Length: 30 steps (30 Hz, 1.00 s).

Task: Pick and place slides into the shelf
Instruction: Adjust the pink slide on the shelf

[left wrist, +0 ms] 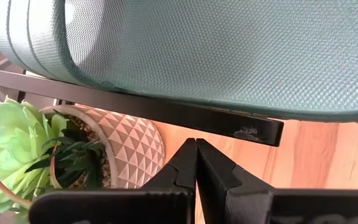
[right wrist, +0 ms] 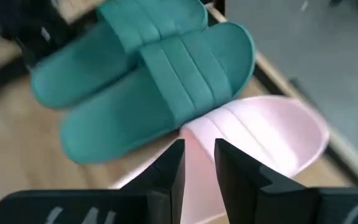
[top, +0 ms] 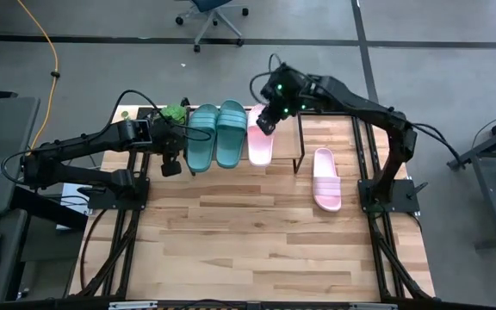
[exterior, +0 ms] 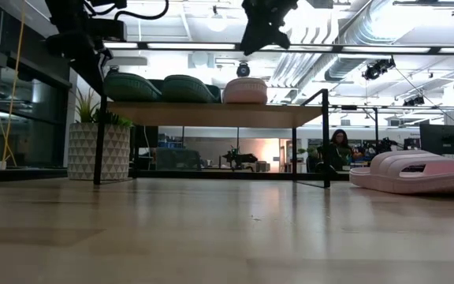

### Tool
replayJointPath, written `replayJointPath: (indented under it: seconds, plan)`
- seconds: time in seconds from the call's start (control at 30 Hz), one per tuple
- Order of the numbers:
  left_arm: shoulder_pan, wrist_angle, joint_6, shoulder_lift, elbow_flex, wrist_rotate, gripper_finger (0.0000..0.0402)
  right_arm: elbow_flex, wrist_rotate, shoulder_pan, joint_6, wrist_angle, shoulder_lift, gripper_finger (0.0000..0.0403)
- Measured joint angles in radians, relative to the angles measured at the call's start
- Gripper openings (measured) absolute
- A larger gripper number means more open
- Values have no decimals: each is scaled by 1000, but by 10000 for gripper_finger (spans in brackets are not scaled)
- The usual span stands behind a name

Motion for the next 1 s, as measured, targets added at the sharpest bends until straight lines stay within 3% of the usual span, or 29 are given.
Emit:
replayJointPath:
  seconds: [0.17,0.33,0.53,0.67,1.0]
  plan:
    - [0,0,28,0,0,4,0,0,172,75,-217,-18,13,82]
    - [0,-2,34,0,0,24,0,0,228,77,-283,-28,50,108]
    - [0,-7,46,0,0,30,0,0,249,81,-335,-41,110,171]
    - [0,-8,46,0,0,30,0,-1,343,90,-363,-67,142,195]
    - [0,-8,46,0,0,27,0,-1,335,90,-398,-57,145,195]
